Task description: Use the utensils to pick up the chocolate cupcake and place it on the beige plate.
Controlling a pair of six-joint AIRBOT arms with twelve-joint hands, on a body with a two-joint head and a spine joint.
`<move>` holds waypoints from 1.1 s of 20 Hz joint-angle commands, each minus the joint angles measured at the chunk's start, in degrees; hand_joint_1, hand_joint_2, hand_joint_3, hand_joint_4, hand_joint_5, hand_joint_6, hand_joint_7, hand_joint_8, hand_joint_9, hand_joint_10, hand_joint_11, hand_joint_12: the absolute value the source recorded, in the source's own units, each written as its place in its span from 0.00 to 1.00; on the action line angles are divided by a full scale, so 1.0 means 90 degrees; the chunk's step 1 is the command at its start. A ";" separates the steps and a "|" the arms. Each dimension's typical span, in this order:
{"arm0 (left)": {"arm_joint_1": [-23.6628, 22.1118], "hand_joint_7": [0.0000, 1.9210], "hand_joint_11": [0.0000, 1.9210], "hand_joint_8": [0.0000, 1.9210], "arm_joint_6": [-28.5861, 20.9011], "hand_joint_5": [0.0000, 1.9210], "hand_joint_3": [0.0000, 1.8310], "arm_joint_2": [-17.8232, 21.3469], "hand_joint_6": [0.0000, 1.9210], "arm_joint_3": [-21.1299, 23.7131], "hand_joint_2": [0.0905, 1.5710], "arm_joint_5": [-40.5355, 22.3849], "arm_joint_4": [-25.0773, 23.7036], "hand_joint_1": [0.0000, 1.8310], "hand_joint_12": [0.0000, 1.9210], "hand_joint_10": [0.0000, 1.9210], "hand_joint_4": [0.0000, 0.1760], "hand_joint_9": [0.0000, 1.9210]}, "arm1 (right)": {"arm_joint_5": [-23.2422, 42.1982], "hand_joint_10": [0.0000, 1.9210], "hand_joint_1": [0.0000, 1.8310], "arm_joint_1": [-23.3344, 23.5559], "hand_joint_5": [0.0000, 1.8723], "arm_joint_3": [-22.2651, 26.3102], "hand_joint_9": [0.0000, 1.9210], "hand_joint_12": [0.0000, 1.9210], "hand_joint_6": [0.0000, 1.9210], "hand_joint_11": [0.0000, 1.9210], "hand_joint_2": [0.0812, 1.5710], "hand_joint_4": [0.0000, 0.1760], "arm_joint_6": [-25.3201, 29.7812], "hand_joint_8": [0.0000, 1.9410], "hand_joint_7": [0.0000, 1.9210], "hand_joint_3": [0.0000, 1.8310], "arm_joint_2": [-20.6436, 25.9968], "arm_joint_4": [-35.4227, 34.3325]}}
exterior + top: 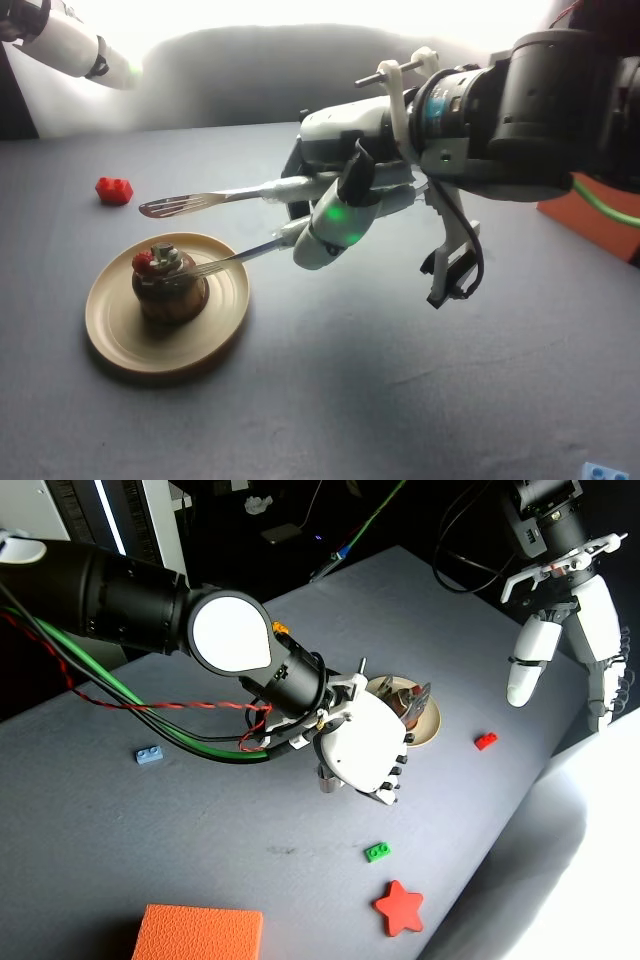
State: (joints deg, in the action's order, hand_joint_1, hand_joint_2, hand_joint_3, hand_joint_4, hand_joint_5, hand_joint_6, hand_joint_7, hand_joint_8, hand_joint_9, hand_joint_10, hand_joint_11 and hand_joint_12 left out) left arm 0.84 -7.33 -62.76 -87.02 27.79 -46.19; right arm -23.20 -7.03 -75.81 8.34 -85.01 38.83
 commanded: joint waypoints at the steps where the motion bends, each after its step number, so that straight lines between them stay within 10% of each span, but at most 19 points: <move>1: -0.0067 0.11 0.00 0.00 0.0002 0.12 0.00 0.0038 0.00 -0.0026 0.61 -0.0309 -0.0249 0.25 0.22 0.00 0.00 0.09 | 0.0470 0.68 0.63 0.0112 0.32 0.0109 0.23 0.93 0.73 0.16 0.80 0.00 0.0013 0.76 0.40 0.00 0.0093 0.0082; 17: -0.0067 0.09 0.00 0.00 0.0010 0.12 0.00 0.0063 0.00 -0.0018 0.61 -0.0307 -0.0249 0.25 0.22 0.00 0.00 0.07 | 0.3880 0.67 0.63 -0.0550 0.33 0.1419 0.24 0.90 0.73 0.16 0.79 0.00 -0.1697 0.73 0.41 0.00 0.1937 0.0081; 22: -0.0067 0.11 0.00 0.00 0.0010 0.12 0.00 0.0056 0.00 -0.0023 0.61 -0.0307 -0.0249 0.26 0.24 0.00 0.00 0.09 | 0.5710 0.68 0.63 -0.1404 0.32 0.1403 0.24 0.93 0.73 0.15 0.80 0.00 -0.4136 0.76 0.40 0.00 0.1948 -0.1304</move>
State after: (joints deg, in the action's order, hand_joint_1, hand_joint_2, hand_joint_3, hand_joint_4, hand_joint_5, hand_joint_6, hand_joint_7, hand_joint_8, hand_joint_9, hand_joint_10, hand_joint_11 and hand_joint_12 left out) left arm 0.82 -7.31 -62.74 -87.00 27.81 -46.17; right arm 20.40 -21.02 -63.31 -29.32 -67.83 28.40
